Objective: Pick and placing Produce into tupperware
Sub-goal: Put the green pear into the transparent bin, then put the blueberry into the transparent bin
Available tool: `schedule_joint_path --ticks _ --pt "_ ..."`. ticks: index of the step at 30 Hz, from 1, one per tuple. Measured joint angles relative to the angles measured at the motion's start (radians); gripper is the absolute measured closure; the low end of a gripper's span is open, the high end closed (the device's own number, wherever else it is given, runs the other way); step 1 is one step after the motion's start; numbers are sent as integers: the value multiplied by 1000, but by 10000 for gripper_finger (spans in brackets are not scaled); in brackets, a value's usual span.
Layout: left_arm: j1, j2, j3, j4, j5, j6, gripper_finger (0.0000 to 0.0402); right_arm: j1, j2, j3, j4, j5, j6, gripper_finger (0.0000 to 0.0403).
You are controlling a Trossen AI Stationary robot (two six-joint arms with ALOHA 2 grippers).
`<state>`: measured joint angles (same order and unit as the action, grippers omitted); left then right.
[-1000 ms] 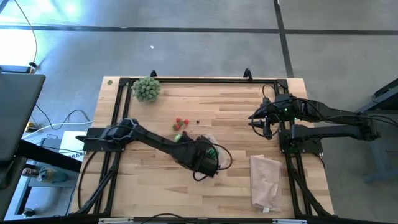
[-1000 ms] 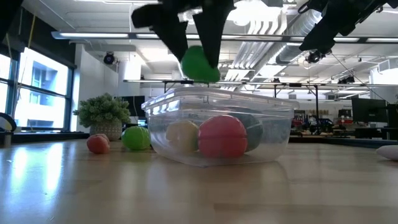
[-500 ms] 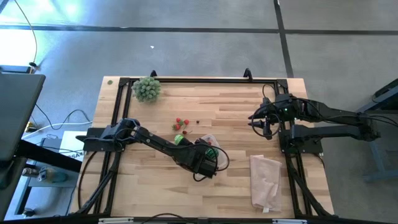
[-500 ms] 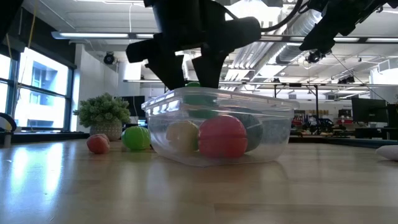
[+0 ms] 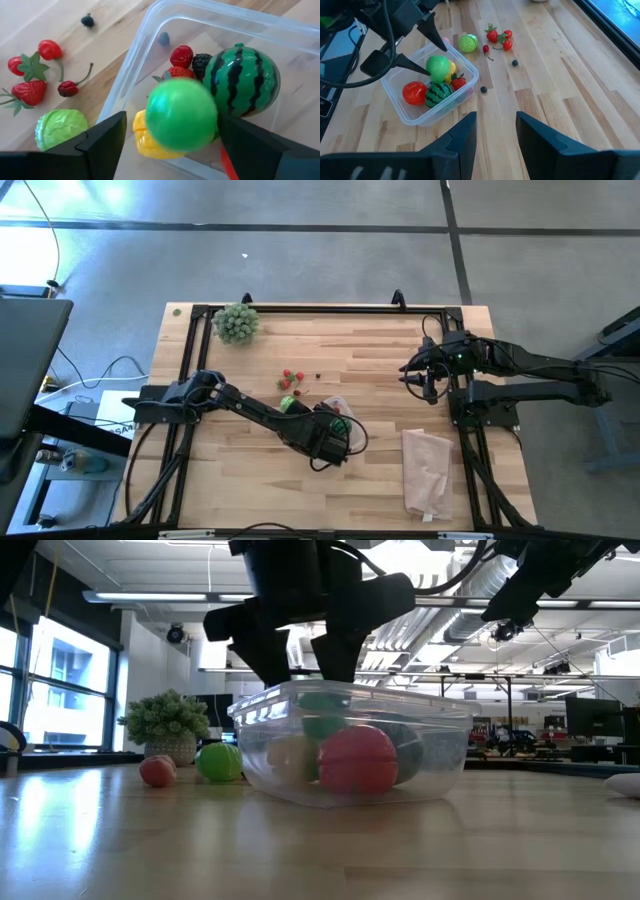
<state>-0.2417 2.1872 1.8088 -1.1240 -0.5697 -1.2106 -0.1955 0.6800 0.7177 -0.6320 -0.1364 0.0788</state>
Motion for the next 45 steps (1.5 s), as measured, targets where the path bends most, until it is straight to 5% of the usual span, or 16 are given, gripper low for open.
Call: schedule_joint_path --ticks 11,27,45 --pt "-1 0 84 -99 -1 5 101 0 0 0 0 -3 0 274" --pt "63 -33 301 -449 -17 38 96 0 0 0 0 -1 0 274" --pt "536 -94 295 -447 426 511 98 0 0 0 0 1 0 274"
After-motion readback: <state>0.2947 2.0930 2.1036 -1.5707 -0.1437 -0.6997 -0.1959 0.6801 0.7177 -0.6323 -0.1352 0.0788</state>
